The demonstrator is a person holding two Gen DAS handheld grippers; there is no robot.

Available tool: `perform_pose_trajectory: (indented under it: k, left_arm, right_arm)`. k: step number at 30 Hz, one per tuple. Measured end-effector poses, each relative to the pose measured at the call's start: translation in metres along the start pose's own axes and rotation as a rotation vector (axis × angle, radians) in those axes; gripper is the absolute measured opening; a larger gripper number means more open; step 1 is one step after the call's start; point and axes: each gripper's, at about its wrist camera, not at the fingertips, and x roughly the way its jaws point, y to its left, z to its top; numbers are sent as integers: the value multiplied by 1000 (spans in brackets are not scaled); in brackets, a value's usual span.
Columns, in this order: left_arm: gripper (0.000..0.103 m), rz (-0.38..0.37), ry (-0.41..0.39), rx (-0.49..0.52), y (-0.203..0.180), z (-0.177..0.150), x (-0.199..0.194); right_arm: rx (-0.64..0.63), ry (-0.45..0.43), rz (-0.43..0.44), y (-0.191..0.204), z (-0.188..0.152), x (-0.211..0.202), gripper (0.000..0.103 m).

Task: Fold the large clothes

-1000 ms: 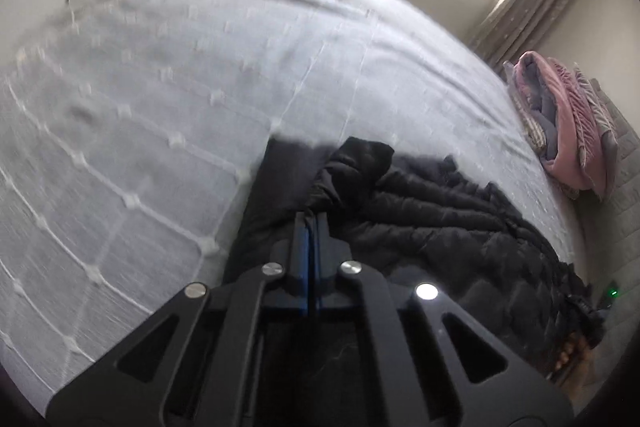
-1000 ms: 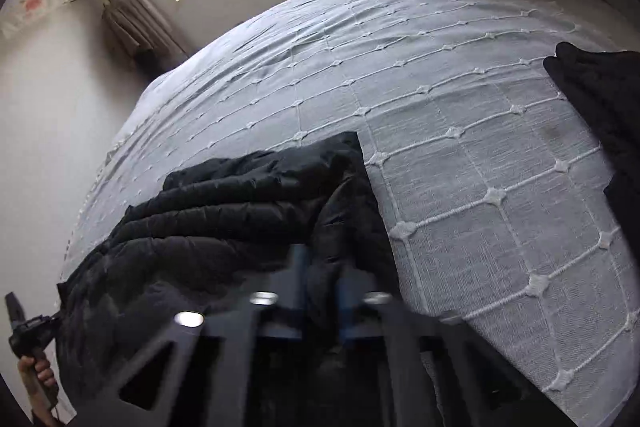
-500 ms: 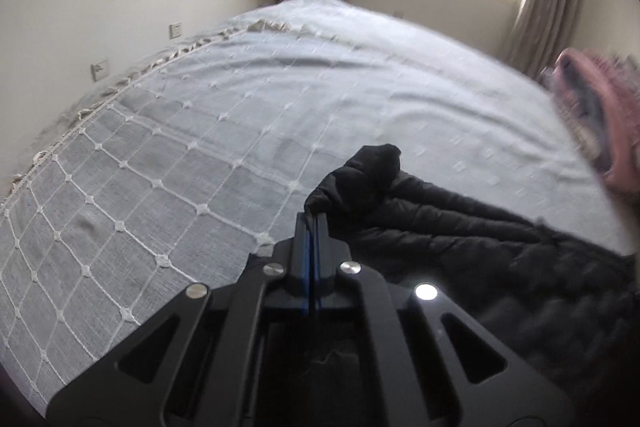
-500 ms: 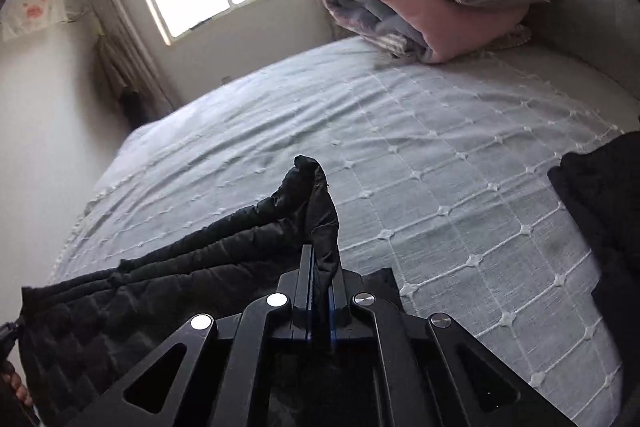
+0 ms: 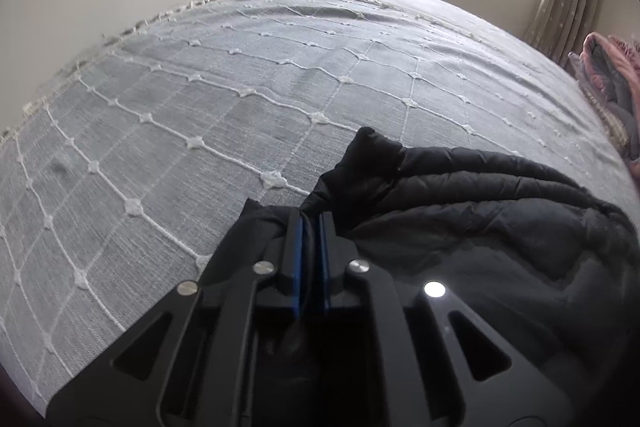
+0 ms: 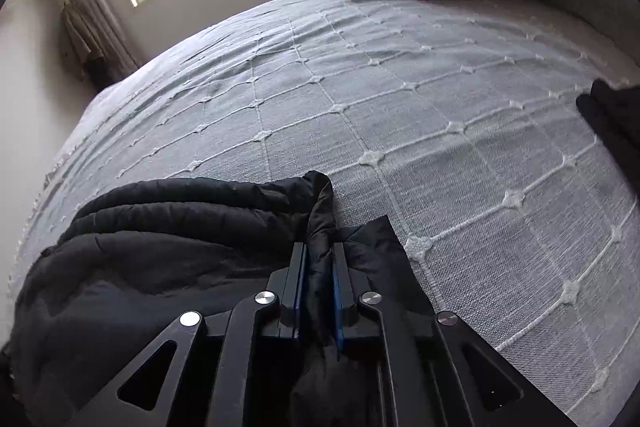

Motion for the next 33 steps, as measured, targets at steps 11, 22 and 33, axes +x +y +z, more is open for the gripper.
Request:
perform_pose_trajectory:
  k: [11, 22, 33]
  left_arm:
    - [65, -60, -17, -141, 69, -25, -156]
    - [73, -140, 8, 45, -45, -106, -184]
    - [74, -92, 66, 157, -109, -157, -126]
  right_arm:
    - [167, -76, 177, -30, -35, -140, 98]
    - [184, -52, 173, -52, -109, -179, 98]
    - [-220, -3, 29, 15, -123, -134, 97]
